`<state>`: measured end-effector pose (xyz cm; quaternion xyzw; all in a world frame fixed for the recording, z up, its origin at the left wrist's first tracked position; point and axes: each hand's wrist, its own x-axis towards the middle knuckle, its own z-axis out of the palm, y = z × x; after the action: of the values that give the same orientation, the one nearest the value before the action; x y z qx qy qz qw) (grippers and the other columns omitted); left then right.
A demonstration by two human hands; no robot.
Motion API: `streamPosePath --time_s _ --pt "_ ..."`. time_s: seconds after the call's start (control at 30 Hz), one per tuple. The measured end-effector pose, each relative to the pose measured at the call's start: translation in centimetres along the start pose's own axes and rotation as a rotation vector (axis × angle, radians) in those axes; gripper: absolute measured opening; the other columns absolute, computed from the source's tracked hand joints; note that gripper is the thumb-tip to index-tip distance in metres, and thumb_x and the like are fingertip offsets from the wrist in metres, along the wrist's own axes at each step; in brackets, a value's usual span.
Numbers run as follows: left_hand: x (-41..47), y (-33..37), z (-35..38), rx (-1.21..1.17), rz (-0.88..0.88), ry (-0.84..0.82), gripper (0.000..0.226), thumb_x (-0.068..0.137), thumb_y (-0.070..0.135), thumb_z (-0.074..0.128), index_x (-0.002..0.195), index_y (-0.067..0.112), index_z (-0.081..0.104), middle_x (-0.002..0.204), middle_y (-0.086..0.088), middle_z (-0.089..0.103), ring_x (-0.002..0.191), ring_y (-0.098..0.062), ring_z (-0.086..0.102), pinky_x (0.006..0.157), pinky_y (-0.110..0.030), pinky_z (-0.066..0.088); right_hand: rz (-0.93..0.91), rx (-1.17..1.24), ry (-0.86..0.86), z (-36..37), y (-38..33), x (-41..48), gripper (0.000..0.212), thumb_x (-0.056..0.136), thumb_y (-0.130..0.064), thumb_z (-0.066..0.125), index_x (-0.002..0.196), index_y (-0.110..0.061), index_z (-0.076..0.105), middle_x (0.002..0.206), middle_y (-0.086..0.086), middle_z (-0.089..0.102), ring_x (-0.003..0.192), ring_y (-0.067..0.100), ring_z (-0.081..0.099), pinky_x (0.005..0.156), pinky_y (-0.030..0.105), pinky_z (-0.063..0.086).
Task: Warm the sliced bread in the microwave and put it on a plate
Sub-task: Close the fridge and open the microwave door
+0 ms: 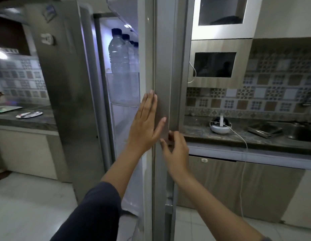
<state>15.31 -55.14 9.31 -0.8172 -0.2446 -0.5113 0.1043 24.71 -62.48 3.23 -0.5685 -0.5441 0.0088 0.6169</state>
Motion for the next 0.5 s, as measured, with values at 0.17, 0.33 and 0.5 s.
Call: streamPosePath --time_s 0.17,0.33,0.5 --pt "0.8 -5.0 -2.1 -0.009 -0.082 0.073 0.072 0.093 0.047 0.036 0.147 0.009 0.007 0.156 -0.006 0.005 0.144 -0.009 -0.004 0.119 -0.024 0.002 -0.255 -0.032 0.084 2.6 -1.7 1.5 0.026 0.088 -0.011 0.054 0.114 -0.015 0.059 0.114 -0.004 0.058 0.114 0.009 0.048 0.100 0.018 0.036" --pt "0.8 -10.3 -3.2 -0.072 -0.077 0.034 0.073 0.092 0.056 0.025 0.145 0.014 -0.001 0.155 0.002 -0.001 0.144 -0.008 -0.003 0.115 -0.012 -0.002 -0.194 0.168 0.223 6.8 -2.5 5.4 0.042 0.094 -0.011 0.046 0.135 -0.020 0.041 0.135 -0.009 0.041 0.128 0.000 0.037 0.109 0.016 0.029" --pt "1.0 -16.1 -3.7 -0.204 -0.059 -0.015 0.070 0.090 0.061 0.022 0.143 0.027 -0.007 0.154 0.008 -0.001 0.145 -0.008 0.002 0.119 -0.023 0.010 -0.246 0.203 0.310 13.2 -1.9 7.5 0.043 0.096 -0.030 0.038 0.139 -0.032 0.031 0.136 -0.030 0.029 0.132 0.005 0.035 0.112 0.025 0.030"
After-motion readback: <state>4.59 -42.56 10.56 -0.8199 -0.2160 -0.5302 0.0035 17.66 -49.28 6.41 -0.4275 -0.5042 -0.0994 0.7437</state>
